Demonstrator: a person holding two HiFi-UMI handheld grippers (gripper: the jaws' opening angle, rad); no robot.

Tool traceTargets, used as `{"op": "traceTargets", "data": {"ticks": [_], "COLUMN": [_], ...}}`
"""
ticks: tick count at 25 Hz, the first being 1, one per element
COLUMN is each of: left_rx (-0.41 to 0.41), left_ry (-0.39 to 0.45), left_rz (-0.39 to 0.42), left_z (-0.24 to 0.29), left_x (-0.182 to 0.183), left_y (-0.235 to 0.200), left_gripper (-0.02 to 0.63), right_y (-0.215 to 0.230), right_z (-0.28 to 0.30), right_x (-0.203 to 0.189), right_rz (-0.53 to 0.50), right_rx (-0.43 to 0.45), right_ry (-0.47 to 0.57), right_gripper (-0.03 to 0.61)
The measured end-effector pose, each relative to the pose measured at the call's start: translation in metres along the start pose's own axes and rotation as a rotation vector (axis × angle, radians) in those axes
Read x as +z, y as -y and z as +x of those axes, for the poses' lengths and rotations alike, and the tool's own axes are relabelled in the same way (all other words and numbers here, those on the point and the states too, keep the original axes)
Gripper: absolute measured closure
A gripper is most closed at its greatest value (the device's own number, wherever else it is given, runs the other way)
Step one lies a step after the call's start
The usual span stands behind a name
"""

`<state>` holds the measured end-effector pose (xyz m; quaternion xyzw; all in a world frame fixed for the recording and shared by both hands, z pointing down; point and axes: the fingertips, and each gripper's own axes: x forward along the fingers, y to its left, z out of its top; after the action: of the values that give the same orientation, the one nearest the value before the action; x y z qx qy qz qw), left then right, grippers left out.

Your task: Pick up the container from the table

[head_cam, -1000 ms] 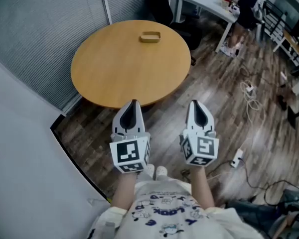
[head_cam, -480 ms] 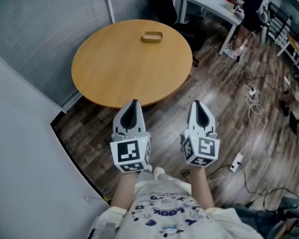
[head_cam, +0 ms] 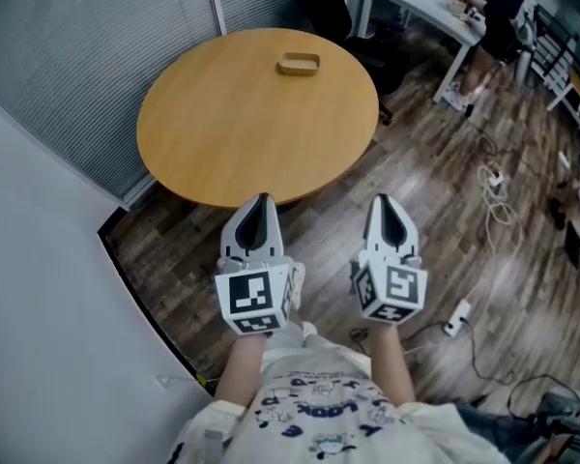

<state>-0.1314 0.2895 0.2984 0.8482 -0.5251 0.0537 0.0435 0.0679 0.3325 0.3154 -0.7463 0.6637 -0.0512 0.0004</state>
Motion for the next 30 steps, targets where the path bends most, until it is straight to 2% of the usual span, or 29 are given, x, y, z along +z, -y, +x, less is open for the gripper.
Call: {"op": "traceTargets", "data": {"ticks": [11,21,30], "left_rx": [-0.036,-0.057,-0.057], "left_ry": [0.002,0.007,-0.009], "left_rz": [-0.010,-0.023,-0.008], "left_z": [0.095,0.202,0.281], "left_x": [0.008,0.030,0.033], "left_y": [-0.012,-0.044,-0.074], "left_gripper": [0.612,0.612,0.612], "right_y": [0.023,0.027,0.031], "right_z": [0.088,0.195,0.276], "right_x": [0.002,0.023,0.019], "right_rz": [0.004,0.010,0.013], "right_rx": [-0.038,-0.053,-0.067], "right_ry": [-0.003,0.012,-0.003], "right_gripper": [0.565,0.565,0.565]}}
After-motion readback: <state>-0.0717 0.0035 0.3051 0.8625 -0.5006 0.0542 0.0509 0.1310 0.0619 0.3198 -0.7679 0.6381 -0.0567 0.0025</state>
